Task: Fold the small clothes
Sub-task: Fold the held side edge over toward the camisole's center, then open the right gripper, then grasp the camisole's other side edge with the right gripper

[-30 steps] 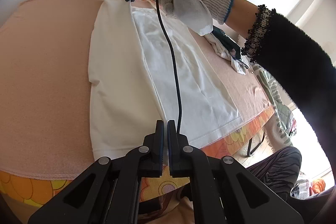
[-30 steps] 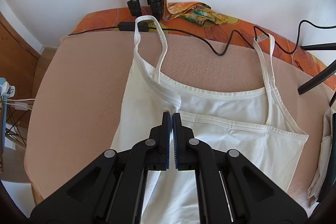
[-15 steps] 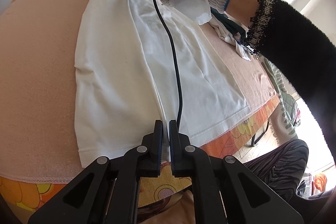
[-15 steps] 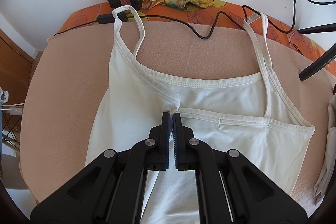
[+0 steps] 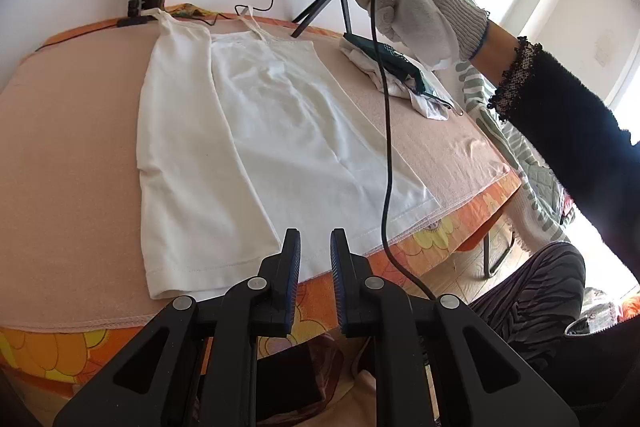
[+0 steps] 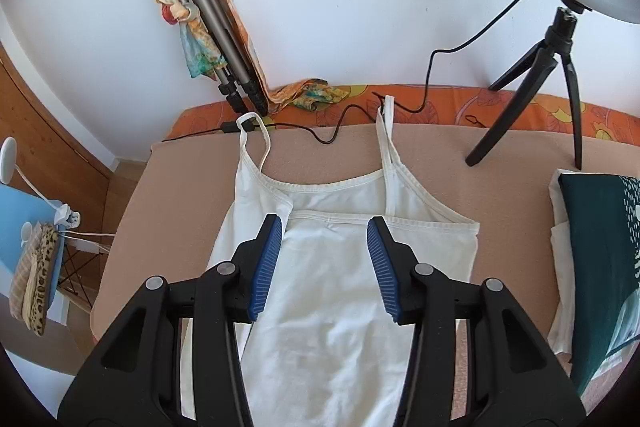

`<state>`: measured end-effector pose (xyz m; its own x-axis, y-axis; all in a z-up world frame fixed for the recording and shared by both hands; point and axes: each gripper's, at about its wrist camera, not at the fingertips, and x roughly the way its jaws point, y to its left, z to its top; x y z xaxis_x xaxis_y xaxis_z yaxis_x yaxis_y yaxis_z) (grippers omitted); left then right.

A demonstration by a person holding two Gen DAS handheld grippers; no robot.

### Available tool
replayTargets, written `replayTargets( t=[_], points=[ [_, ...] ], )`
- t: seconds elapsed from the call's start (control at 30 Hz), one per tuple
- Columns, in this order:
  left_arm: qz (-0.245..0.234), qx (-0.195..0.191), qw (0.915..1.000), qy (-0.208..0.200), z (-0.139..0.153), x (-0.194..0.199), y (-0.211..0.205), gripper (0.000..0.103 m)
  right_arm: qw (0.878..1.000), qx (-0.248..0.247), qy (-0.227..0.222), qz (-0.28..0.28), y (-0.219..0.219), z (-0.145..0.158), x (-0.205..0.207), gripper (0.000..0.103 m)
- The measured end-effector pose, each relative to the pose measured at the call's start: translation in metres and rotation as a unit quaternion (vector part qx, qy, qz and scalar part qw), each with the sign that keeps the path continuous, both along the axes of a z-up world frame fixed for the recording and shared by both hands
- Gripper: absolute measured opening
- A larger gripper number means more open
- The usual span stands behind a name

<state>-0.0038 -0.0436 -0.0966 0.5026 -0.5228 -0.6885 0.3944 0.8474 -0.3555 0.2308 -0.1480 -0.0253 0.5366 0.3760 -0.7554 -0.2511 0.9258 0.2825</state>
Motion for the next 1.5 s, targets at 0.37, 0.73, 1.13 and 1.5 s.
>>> replayTargets(
  t=[0.37,0.73,1.13,1.5],
  points=[
    [-0.057,0.026,0.9979,-0.017,-0.005,0.007,-0.094,0.014,0.999,-0.034,-0.008,0.009,-0.104,0.025,-0.032,0.052],
    [-0.108,0.094,0.9892,-0.031,-0.024,0.01,-0.185,0.04,0.999,-0.043,0.005,0.007,-0.153,-0.004,-0.017,0.055],
    [-0.08,0.119,0.9892,-0.031,-0.041,0.022,-0.189,0.029,0.998,0.013,0.049,0.027,-0.128,-0.068,0.029,0.055],
    [-0.056,0.043,0.9971,-0.028,-0.029,0.024,-0.164,0.004,0.997,0.02,0.072,0.023,-0.109,-0.114,0.059,0.055]
  ],
)
